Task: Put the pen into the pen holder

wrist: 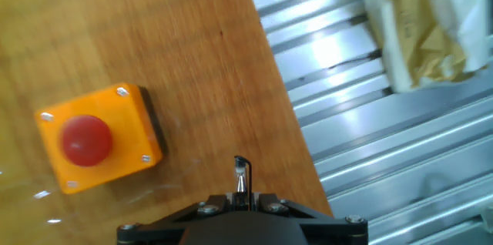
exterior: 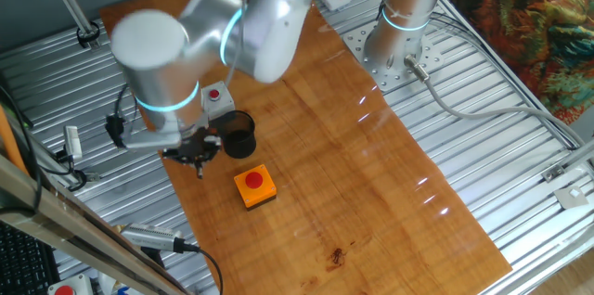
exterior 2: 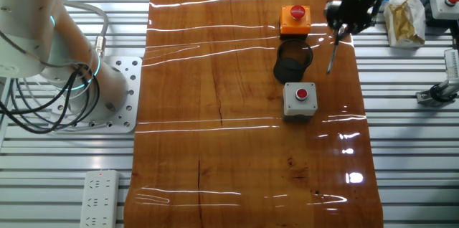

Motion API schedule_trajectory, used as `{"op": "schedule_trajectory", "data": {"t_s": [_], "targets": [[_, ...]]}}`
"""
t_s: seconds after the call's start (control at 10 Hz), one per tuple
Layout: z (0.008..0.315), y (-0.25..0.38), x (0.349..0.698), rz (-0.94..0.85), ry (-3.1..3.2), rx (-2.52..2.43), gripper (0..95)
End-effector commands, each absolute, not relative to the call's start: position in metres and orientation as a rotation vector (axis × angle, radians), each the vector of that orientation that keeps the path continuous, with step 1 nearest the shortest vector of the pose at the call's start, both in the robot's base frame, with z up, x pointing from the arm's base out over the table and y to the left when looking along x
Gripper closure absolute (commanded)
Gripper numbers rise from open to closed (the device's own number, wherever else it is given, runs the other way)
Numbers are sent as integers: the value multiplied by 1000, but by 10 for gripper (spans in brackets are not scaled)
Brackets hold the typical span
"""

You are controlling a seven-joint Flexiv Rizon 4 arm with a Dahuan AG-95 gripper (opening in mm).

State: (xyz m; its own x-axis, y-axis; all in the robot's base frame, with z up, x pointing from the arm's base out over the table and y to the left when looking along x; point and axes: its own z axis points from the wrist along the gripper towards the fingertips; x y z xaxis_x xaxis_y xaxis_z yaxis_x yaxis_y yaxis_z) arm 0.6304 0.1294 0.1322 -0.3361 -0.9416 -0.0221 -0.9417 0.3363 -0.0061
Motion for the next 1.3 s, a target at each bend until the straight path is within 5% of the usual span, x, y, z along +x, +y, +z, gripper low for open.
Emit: {"op": "schedule_trajectory", "data": {"t_s": [0.1, 0.6, 1.3], "targets": [[158, 139, 624, 48, 2570, -1759, 950], [180, 158, 608, 129, 2562, -1688, 950], [158, 136, 578, 286, 2520, -1568, 950]]}}
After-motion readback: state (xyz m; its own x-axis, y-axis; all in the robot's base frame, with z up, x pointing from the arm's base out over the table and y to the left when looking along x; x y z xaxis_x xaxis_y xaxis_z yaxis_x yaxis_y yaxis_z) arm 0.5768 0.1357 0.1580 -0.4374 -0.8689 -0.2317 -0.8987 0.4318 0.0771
